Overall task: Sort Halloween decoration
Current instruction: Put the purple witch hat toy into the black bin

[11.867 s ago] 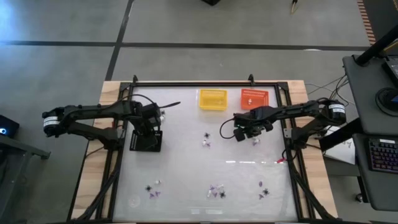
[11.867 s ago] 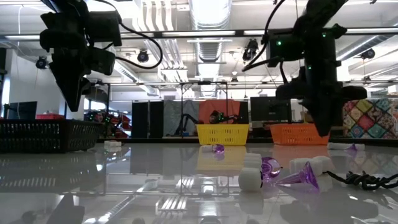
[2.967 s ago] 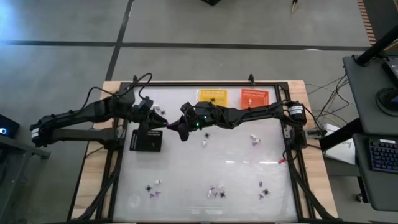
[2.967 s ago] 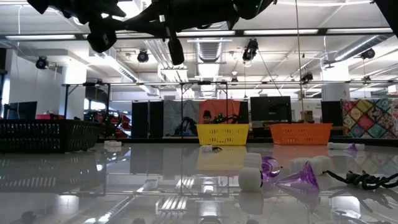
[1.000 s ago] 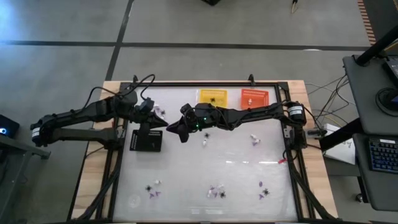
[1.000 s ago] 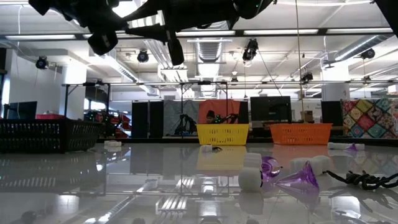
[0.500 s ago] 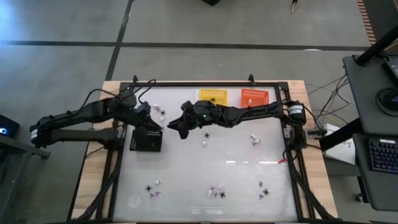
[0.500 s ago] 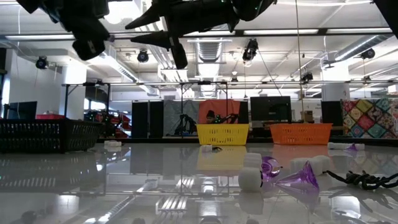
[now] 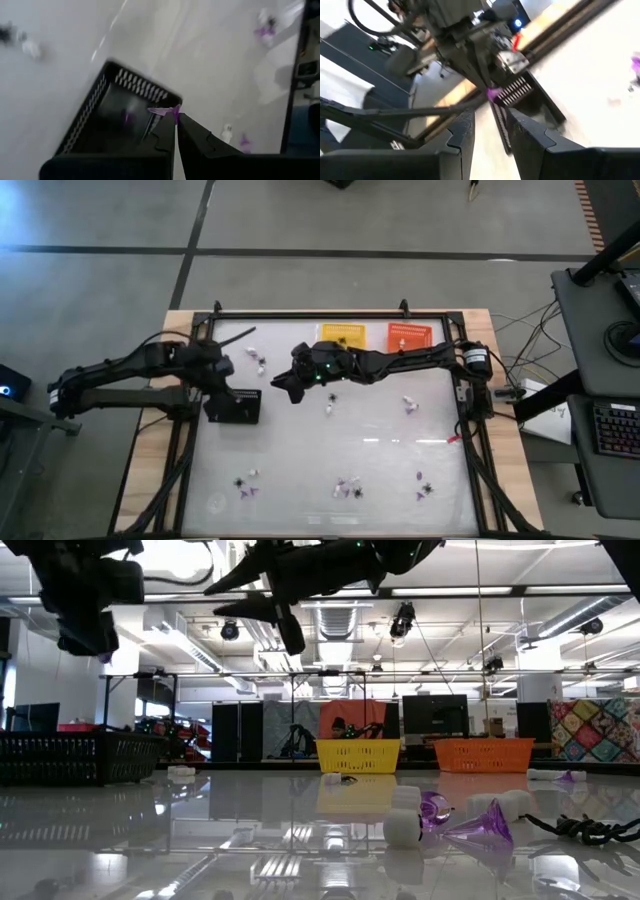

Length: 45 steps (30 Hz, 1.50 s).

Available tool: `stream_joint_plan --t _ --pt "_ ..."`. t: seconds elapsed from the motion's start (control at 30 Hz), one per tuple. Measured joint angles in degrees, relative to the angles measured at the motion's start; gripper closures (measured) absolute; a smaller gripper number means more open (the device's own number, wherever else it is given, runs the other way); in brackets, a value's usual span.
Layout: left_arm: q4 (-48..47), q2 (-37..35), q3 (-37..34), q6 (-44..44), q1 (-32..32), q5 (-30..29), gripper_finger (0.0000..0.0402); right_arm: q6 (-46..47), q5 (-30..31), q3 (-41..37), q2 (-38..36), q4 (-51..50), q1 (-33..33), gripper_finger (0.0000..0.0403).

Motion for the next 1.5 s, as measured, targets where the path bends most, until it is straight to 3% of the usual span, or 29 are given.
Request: stream_joint_plan --t 0.37,0.7,1.5 --pt "-2.08 2.24 -2.53 -0.71 0.02 -7.57 0.0401 0.86 -0.52 0.02 -0.02 -17.69 -0.66 0.0298" --pt "0.78 2.85 -7.82 -1.15 0.02 -7.26 0.0401 2.98 -0.52 0.02 -0.07 -18.11 -0.66 0.0298" --pt "2.85 6.09 -7.66 -1.71 0.02 -6.78 0.0401 3.50 -0.46 0.02 -0.07 -21.27 -1.71 0.0298"
